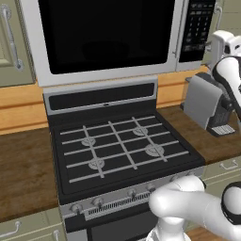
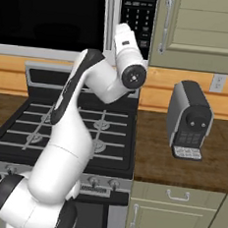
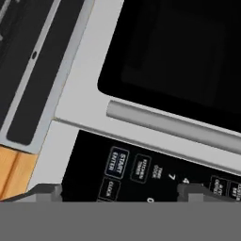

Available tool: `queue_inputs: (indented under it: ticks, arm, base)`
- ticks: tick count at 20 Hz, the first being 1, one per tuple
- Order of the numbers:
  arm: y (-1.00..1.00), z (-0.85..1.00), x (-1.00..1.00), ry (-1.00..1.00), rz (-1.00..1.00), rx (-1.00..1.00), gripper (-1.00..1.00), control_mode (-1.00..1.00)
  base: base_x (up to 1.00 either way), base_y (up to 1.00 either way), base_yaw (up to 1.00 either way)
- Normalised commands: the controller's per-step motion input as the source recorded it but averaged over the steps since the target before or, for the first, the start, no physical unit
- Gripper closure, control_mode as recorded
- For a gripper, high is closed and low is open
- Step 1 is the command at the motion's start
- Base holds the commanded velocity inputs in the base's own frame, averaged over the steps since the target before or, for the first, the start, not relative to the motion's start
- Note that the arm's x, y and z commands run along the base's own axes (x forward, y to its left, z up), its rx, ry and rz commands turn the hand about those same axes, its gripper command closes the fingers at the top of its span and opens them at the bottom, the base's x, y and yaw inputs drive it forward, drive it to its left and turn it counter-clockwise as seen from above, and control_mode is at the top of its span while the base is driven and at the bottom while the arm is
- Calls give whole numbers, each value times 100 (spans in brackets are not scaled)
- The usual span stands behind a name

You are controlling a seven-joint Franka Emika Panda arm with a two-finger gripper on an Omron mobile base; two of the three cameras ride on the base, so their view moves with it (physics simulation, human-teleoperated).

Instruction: Pick the mushroom from the sink and place it in the bowl. Then pick the bowl and place it in the microwave. Then close the microwave door and press the start button.

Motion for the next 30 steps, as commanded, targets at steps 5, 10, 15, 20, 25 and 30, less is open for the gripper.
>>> queue_inputs:
  ticks: [5,10,15,20,25,30]
  arm:
    - [11,0,34,4,1,52,100,-100]
    - [0,-2,27,6,13,24,100,-100]
    - [0,0,34,0,8,2,100,-100]
    - [-4,0,39,0,3,0,100,-100]
    - [0,0,63,0,1,0,100,-100]
    - [0,-3,53,0,1,0,100,-100]
  base:
    - [0,0,0]
    - [0,0,0]
    - [0,0,0]
    - [0,0,0]
    - [0,0,0]
    - [0,0,0]
